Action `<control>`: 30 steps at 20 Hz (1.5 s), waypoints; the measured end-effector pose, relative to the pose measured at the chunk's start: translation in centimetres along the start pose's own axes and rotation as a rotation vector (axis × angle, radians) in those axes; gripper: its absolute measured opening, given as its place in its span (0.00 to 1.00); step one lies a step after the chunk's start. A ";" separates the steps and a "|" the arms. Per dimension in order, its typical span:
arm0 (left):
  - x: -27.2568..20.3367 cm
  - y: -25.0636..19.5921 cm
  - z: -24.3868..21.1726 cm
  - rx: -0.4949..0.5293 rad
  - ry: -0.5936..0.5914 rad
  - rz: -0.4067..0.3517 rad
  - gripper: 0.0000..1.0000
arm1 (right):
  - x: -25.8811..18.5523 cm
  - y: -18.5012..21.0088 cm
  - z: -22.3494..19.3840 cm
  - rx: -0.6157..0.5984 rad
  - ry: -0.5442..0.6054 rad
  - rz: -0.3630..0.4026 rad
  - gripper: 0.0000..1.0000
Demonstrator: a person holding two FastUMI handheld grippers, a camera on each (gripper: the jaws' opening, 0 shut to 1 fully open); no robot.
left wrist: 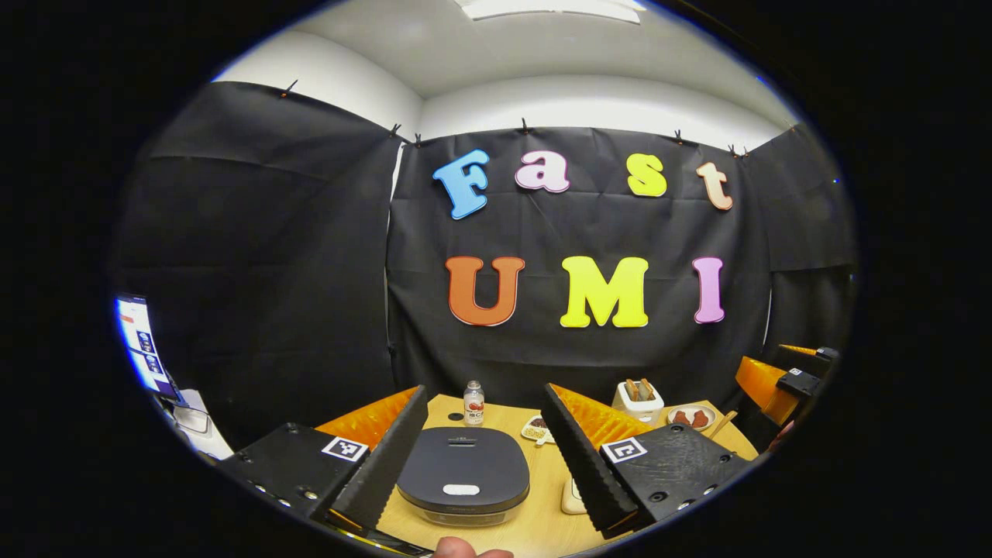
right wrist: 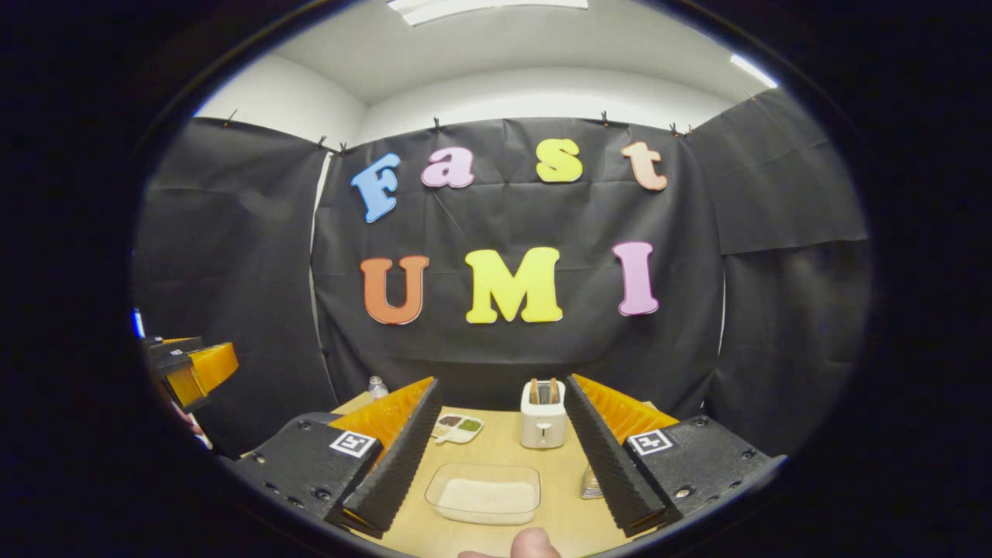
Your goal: Close the left gripper, press the button to open the rice cooker; take a wooden spoon from the chopstick holder with the right hand, scoop a spoonful of rice and pour it into the rice cooker, then put the wooden spoon back into the chopstick holder.
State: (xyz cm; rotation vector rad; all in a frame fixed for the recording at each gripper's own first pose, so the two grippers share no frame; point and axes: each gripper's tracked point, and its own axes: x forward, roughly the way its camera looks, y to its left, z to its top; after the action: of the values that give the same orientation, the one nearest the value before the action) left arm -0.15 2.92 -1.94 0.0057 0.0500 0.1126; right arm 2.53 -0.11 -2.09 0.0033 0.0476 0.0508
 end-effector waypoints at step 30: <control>7.6 2.6 -22.3 -0.159 0.739 -0.027 0.00 | 1.7 -14.0 -6.4 -0.035 0.159 -0.217 1.00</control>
State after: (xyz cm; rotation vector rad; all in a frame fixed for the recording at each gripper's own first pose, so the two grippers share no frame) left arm 6.01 6.38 -24.60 -0.1959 0.7788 0.0866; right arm 4.63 -14.00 -8.60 -0.0406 0.2059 -0.1655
